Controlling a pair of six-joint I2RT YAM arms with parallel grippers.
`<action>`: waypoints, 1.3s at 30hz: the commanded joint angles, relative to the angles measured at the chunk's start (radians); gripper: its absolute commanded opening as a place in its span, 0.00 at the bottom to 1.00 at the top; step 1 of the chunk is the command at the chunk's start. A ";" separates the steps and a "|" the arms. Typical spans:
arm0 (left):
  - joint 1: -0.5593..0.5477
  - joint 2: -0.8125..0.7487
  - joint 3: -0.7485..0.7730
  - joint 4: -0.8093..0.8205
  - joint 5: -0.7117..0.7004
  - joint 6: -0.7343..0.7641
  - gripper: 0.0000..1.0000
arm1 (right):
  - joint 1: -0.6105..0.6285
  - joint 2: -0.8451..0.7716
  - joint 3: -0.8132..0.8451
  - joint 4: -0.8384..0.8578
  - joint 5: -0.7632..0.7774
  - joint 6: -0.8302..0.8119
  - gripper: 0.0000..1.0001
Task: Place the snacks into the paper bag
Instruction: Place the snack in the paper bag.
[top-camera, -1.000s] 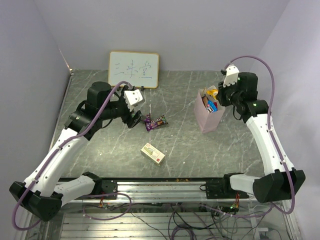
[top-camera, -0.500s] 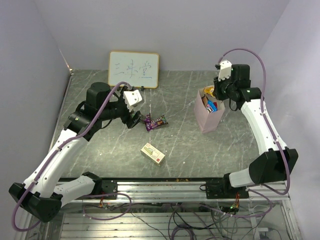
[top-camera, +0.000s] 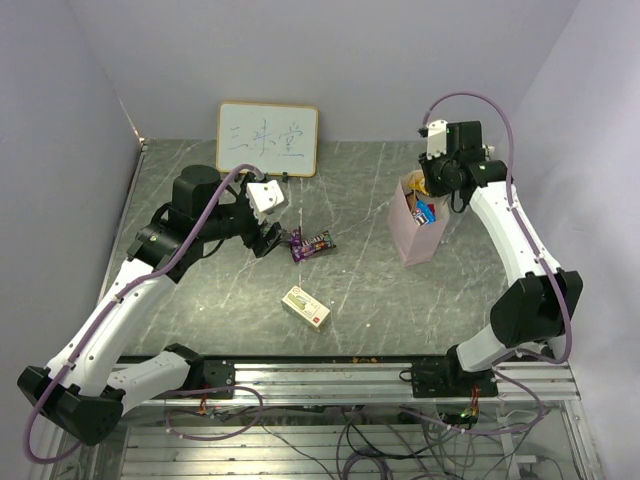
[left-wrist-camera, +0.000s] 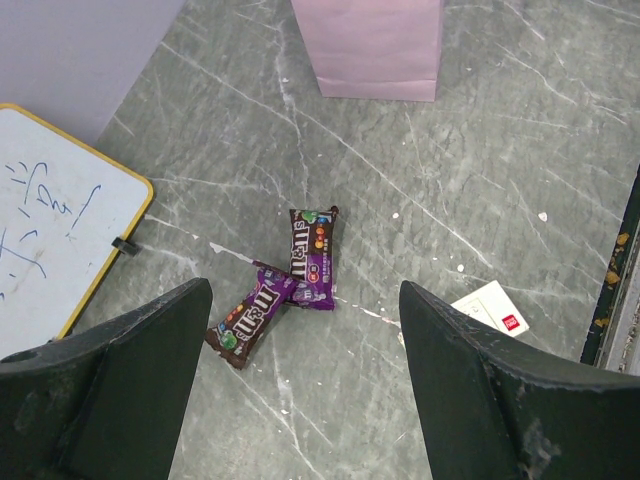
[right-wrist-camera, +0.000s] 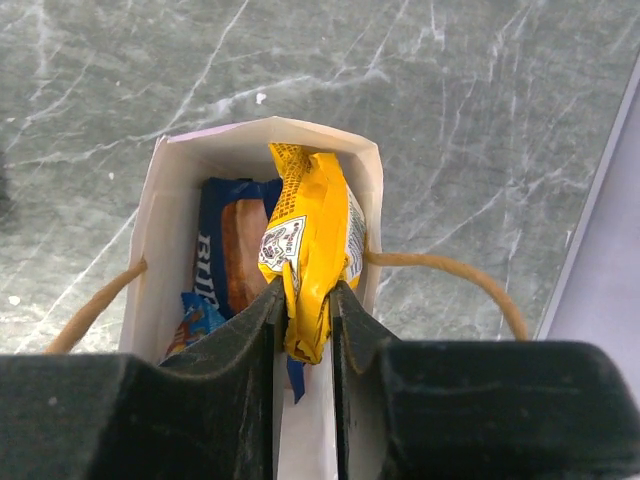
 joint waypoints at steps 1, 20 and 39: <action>0.005 -0.017 -0.001 0.025 0.011 0.001 0.86 | 0.006 0.030 0.047 0.001 0.045 -0.022 0.20; 0.005 -0.015 -0.014 0.031 -0.023 0.008 0.86 | 0.009 0.059 0.056 0.049 -0.010 -0.017 0.38; 0.005 0.032 -0.077 0.025 -0.205 0.058 0.87 | 0.009 -0.189 -0.105 0.005 -0.130 -0.048 0.37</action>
